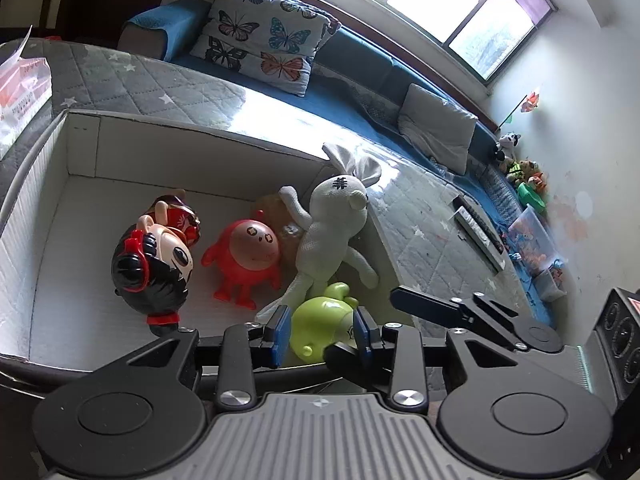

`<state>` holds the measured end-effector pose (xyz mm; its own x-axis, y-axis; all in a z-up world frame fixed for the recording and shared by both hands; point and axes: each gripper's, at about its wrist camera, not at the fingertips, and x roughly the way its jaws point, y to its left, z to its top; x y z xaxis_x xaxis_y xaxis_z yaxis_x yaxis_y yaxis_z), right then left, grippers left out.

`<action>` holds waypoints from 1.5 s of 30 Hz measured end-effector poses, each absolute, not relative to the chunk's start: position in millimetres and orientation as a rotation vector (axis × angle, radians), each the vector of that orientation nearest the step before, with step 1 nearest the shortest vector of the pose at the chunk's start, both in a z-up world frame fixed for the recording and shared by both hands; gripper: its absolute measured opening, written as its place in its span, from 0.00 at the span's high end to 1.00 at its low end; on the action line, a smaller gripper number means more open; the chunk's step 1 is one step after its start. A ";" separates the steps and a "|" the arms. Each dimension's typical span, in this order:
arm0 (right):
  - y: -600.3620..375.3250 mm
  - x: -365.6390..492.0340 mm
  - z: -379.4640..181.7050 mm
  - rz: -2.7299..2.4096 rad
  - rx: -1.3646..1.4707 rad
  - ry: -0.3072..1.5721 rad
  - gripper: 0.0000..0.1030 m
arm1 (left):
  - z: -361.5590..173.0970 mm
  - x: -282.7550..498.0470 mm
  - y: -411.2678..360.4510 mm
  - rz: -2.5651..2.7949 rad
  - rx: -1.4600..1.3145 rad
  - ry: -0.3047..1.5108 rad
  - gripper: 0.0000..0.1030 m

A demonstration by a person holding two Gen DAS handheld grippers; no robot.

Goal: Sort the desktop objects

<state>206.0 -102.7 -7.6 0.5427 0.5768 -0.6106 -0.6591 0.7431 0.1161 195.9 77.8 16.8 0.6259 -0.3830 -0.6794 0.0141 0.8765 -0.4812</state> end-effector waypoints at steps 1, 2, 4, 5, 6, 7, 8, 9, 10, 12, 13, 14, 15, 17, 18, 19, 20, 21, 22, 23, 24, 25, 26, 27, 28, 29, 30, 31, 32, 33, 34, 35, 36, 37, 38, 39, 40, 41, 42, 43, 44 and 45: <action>-103.6 205.1 -7.2 0.736 -0.132 0.673 0.21 | 16.2 196.0 77.6 -0.234 -0.465 0.873 0.65; -104.5 204.3 -7.0 0.737 -0.130 0.672 0.21 | 15.6 196.1 77.2 -0.232 -0.468 0.875 0.65; -106.5 201.8 -6.4 0.737 -0.128 0.669 0.21 | 16.1 194.4 76.0 -0.232 -0.466 0.874 0.65; -107.2 200.7 -5.9 0.737 -0.127 0.668 0.21 | 17.1 193.2 74.7 -0.231 -0.460 0.871 0.65; -108.3 199.7 -5.4 0.737 -0.126 0.665 0.21 | 18.4 191.9 73.9 -0.228 -0.455 0.868 0.65; -109.1 198.7 -5.1 0.736 -0.123 0.663 0.21 | 19.8 190.5 73.3 -0.224 -0.449 0.865 0.65; -109.9 197.7 -4.9 0.734 -0.118 0.661 0.21 | 21.2 188.9 72.7 -0.219 -0.443 0.861 0.65; -111.2 196.4 -4.5 0.733 -0.114 0.660 0.21 | 22.5 187.4 72.2 -0.215 -0.437 0.857 0.65; -112.7 195.2 -4.1 0.732 -0.110 0.658 0.21 | 24.1 185.3 71.5 -0.210 -0.429 0.852 0.65; -114.6 192.6 -3.1 0.728 -0.105 0.654 0.20 | 26.8 181.3 70.3 -0.200 -0.416 0.843 0.65; -115.6 191.0 -2.4 0.724 -0.102 0.650 0.18 | 28.0 178.2 69.3 -0.193 -0.406 0.838 0.65; -117.1 189.0 -2.2 0.721 -0.098 0.647 0.17 | 29.1 174.7 68.2 -0.184 -0.394 0.832 0.65; -118.4 187.5 -2.5 0.720 -0.094 0.647 0.17 | 30.3 171.2 67.2 -0.176 -0.381 0.827 0.65; -121.0 184.8 -3.3 0.718 -0.086 0.650 0.17 | 32.4 163.9 64.9 -0.160 -0.360 0.815 0.65; -121.9 183.0 -4.3 0.715 -0.083 0.652 0.16 | 33.6 159.7 63.5 -0.153 -0.350 0.806 0.65; -122.6 180.1 -5.4 0.710 -0.080 0.655 0.16 | 34.9 155.4 62.1 -0.146 -0.341 0.795 0.65; -123.5 178.4 -6.0 0.708 -0.078 0.654 0.14 | 36.2 151.4 60.6 -0.139 -0.330 0.788 0.65; -124.8 175.6 -6.4 0.705 -0.075 0.654 0.14 | 37.4 147.7 59.3 -0.136 -0.322 0.782 0.65; -126.7 172.6 -6.4 0.704 -0.070 0.654 0.13 | 38.6 144.2 58.2 -0.134 -0.317 0.776 0.65; -127.6 170.8 -6.5 0.705 -0.068 0.654 0.12 | 39.9 140.7 57.1 -0.131 -0.311 0.769 0.65; -128.5 168.4 -6.4 0.704 -0.067 0.653 0.11 | 40.7 137.1 55.8 -0.128 -0.306 0.761 0.65; -129.3 165.9 -6.3 0.702 -0.066 0.652 0.10 | 41.4 133.4 54.6 -0.125 -0.302 0.752 0.65; -129.9 162.5 -6.6 0.701 -0.064 0.652 0.09 | 42.0 129.8 53.3 -0.121 -0.299 0.743 0.65; -129.8 161.2 -6.8 0.700 -0.063 0.653 0.09 | 42.1 126.6 51.7 -0.118 -0.291 0.739 0.65; -129.6 160.1 -7.0 0.699 -0.063 0.655 0.08 | 41.9 123.6 50.0 -0.115 -0.282 0.736 0.65; -129.5 158.9 -7.2 0.698 -0.061 0.656 0.08 | 41.7 120.8 48.3 -0.110 -0.274 0.734 0.65; -129.7 157.0 -8.0 0.694 -0.061 0.658 0.07 | 41.5 118.0 46.7 -0.104 -0.265 0.732 0.65; -129.8 155.0 -8.8 0.690 -0.060 0.659 0.05 | 41.3 115.2 45.1 -0.098 -0.256 0.730 0.65; -130.1 153.1 -9.9 0.688 -0.060 0.662 0.05 | 41.2 112.4 44.1 -0.094 -0.250 0.726 0.65; -130.1 150.2 -11.5 0.688 -0.059 0.668 0.05 | 41.3 109.6 43.5 -0.089 -0.245 0.722 0.65; -130.2 147.3 -13.1 0.688 -0.058 0.674 0.05 | 41.4 106.7 43.0 -0.081 -0.240 0.718 0.65; -129.8 145.7 -14.3 0.689 -0.059 0.678 0.04 | 41.4 104.1 42.8 -0.074 -0.237 0.716 0.65; -129.3 143.7 -15.5 0.689 -0.061 0.682 0.04 | 41.4 101.6 42.8 -0.068 -0.234 0.715 0.65; -128.6 140.9 -16.9 0.687 -0.066 0.686 0.03 | 40.9 99.4 42.5 -0.062 -0.230 0.715 0.65; -128.2 139.1 -17.8 0.687 -0.067 0.688 0.01 | 40.3 97.4 42.0 -0.057 -0.226 0.717 0.65; -127.7 137.4 -18.7 0.688 -0.067 0.689 0.00 | 39.7 95.6 41.3 -0.050 -0.219 0.718 0.65; -127.5 134.9 -19.5 0.688 -0.066 0.690 0.00 | 39.2 93.9 40.6 -0.042 -0.212 0.719 0.65; -127.2 132.4 -20.4 0.687 -0.066 0.691 0.00 | 38.6 92.2 40.0 -0.034 -0.205 0.719 0.65; -127.1 130.8 -20.7 0.687 -0.065 0.691 0.00 | 37.9 90.4 39.5 -0.026 -0.199 0.719 0.64; -127.0 129.4 -21.0 0.687 -0.064 0.691 0.00 | 37.6 88.6 38.8 -0.018 -0.193 0.718 0.64; -126.8 128.2 -21.4 0.685 -0.065 0.692 0.00 | 37.5 86.8 38.2 -0.016 -0.190 0.715 0.65; -126.6 127.0 -21.9 0.683 -0.066 0.692 0.00 | 37.3 85.1 37.6 -0.014 -0.188 0.713 0.64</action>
